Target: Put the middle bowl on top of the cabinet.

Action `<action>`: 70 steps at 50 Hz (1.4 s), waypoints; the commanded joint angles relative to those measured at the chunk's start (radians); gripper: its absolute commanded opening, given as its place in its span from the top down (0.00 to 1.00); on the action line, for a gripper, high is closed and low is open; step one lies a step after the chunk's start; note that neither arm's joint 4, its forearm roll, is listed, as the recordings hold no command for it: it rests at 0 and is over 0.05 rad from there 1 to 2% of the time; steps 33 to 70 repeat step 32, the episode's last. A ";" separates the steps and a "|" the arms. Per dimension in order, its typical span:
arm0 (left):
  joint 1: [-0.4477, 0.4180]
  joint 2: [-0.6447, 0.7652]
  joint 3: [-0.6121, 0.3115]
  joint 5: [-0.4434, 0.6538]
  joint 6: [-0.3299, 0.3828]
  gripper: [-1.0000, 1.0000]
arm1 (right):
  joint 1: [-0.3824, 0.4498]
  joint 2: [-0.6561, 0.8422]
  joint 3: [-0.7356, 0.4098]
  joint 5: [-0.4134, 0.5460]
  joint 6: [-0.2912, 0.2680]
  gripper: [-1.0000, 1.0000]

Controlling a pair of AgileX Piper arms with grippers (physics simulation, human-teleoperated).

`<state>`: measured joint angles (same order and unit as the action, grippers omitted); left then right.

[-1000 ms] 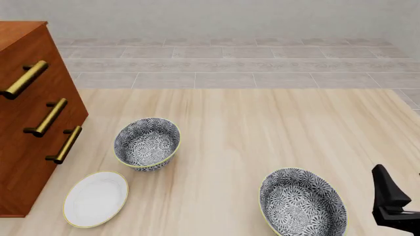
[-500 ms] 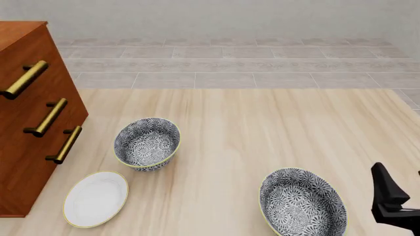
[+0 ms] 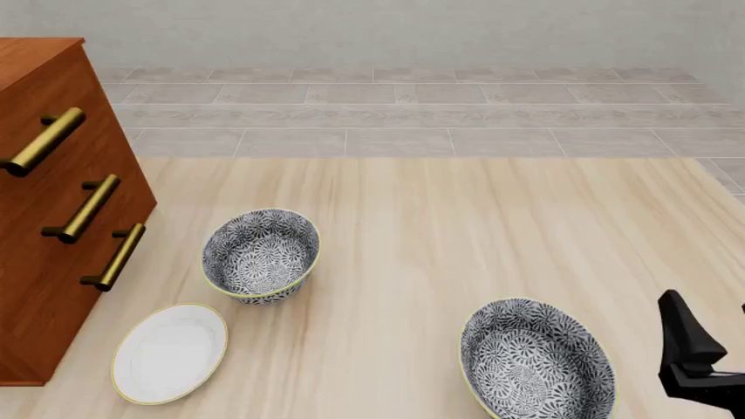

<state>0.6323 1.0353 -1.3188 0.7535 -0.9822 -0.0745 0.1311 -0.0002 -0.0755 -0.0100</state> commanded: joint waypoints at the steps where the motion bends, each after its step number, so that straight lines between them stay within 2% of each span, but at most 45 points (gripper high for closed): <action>1: -0.017 -0.073 0.048 -0.081 -0.032 0.00 | 0.000 -0.015 0.000 0.017 -0.002 0.00; 5: -0.019 -0.114 0.071 -0.132 -0.046 0.00 | -0.002 -0.015 0.000 0.017 -0.001 0.00; 8: -0.034 -0.153 0.050 -0.176 -0.002 0.00 | -0.002 -0.019 0.000 0.021 -0.001 0.00; 10: -0.064 -0.212 0.099 -0.243 -0.043 0.00 | -0.002 -0.023 0.000 0.026 -0.001 0.00; 12: -0.071 -0.196 0.093 -0.216 -0.029 0.00 | -0.002 -0.025 0.000 0.028 -0.001 0.00; 16: -0.088 -0.225 0.121 -0.249 -0.043 0.00 | -0.004 -0.030 0.000 0.033 0.000 0.00; 18: -0.121 -0.256 0.156 -0.288 -0.071 0.00 | -0.003 -0.026 0.000 0.031 -0.001 0.00; 70: -0.121 -0.256 0.156 -0.288 -0.071 0.00 | -0.007 -0.036 -0.001 0.042 0.000 0.00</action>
